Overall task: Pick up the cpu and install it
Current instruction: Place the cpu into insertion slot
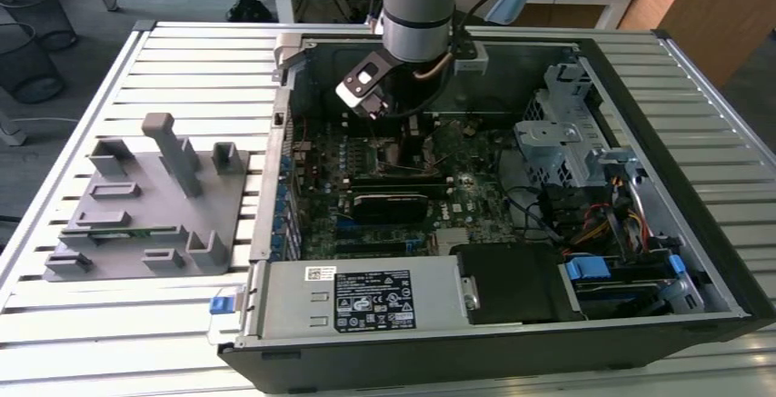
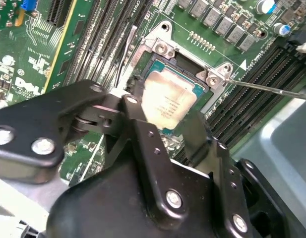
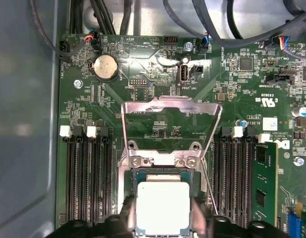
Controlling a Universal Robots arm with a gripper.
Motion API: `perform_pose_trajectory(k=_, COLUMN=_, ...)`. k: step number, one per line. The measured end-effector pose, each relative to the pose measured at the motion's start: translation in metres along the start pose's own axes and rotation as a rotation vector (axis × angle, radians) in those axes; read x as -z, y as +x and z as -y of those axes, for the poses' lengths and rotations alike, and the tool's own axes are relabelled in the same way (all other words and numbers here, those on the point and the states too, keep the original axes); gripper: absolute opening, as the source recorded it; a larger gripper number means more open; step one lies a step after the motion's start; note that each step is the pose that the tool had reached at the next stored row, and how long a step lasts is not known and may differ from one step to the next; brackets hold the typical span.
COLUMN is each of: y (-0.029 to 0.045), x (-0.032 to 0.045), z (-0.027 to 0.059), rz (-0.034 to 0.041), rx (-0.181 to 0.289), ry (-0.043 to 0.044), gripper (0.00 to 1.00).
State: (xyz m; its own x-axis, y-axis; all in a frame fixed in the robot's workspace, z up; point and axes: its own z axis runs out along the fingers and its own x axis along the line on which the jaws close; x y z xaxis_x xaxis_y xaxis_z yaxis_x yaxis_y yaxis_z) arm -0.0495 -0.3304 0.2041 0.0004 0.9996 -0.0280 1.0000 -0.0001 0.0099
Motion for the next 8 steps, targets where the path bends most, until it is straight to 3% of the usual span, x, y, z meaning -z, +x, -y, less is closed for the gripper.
perform_pose_trajectory(k=2, y=0.0, x=0.002, z=0.0, rz=-0.0001, rx=0.0, ry=0.0, gripper=0.47)
perform_pose_trajectory(k=6, y=-0.0001, x=0.005, z=-0.0001, rz=-0.0001, rx=0.0, ry=0.0, gripper=0.36)
perform_pose_trajectory(k=8, y=-0.0002, x=0.0067, z=-0.0001, rz=-0.0001, rx=0.0, ry=0.0, gripper=0.24)
